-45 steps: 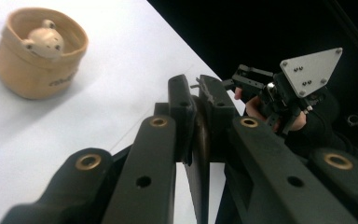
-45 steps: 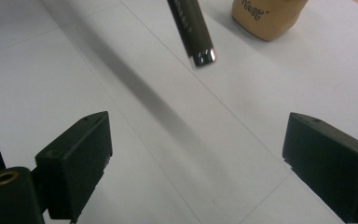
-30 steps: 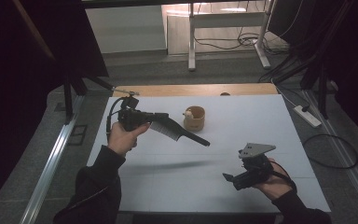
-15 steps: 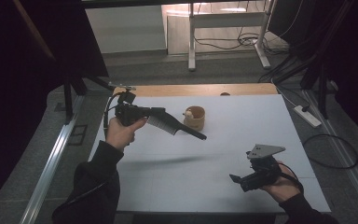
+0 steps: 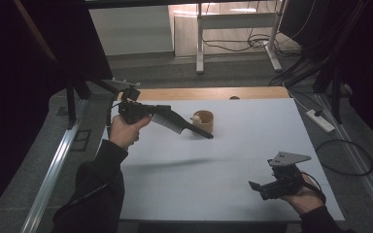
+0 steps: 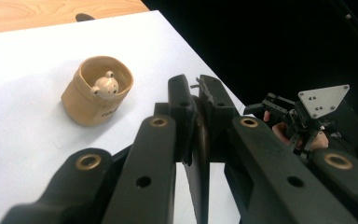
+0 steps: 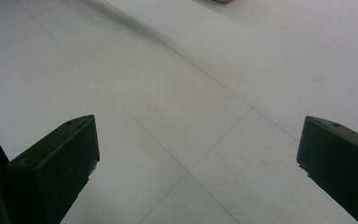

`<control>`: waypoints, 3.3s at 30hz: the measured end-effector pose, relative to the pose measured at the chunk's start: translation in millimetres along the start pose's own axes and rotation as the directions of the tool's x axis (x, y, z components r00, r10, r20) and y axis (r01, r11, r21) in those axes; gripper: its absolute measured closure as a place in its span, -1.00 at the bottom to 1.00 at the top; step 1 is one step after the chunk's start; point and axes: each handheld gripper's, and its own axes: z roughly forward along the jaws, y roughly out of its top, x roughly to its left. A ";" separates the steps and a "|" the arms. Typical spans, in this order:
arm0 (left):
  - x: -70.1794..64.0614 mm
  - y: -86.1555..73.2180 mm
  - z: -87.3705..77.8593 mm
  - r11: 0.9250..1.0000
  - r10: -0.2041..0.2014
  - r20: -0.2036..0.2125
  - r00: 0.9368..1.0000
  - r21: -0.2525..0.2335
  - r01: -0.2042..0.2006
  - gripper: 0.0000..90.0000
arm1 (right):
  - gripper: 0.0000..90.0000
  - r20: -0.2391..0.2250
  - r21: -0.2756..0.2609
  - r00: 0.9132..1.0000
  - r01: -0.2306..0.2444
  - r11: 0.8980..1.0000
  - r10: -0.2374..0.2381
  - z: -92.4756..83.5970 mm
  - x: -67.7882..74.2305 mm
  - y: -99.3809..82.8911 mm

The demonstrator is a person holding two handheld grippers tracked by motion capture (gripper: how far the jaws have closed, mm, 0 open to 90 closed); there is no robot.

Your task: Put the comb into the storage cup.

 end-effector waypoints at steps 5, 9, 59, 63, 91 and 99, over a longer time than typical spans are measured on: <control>0.6 4.8 -3.1 1.000 -0.002 -0.012 1.000 -0.004 0.002 0.85 | -1.00 0.024 -0.001 0.999 -0.023 1.000 0.023 -5.8 -4.0 -6.0; 1.1 8.5 -5.3 1.000 -0.004 -0.023 1.000 -0.004 0.004 0.86 | -1.00 0.042 0.006 0.998 -0.042 0.999 0.041 -10.0 -7.7 -12.4; 17.3 60.0 -1.4 1.000 -0.021 -0.158 0.987 -0.022 0.017 0.86 | -1.00 0.118 0.054 0.979 -0.171 0.984 0.164 -37.0 -13.7 -40.1; 20.4 63.3 3.5 1.000 -0.022 -0.169 0.985 -0.020 0.019 0.86 | -1.00 0.117 0.057 0.981 -0.165 0.985 0.158 -36.6 -13.3 -40.0; 40.3 66.3 26.3 0.999 -0.040 -0.211 0.977 0.003 0.041 0.86 | -1.00 0.113 0.078 0.983 -0.156 0.985 0.147 -34.7 -12.5 -39.4; 42.3 66.4 31.2 0.999 -0.040 -0.214 0.976 0.008 0.043 0.86 | -1.00 0.111 0.080 0.983 -0.153 0.985 0.143 -34.3 -12.4 -39.4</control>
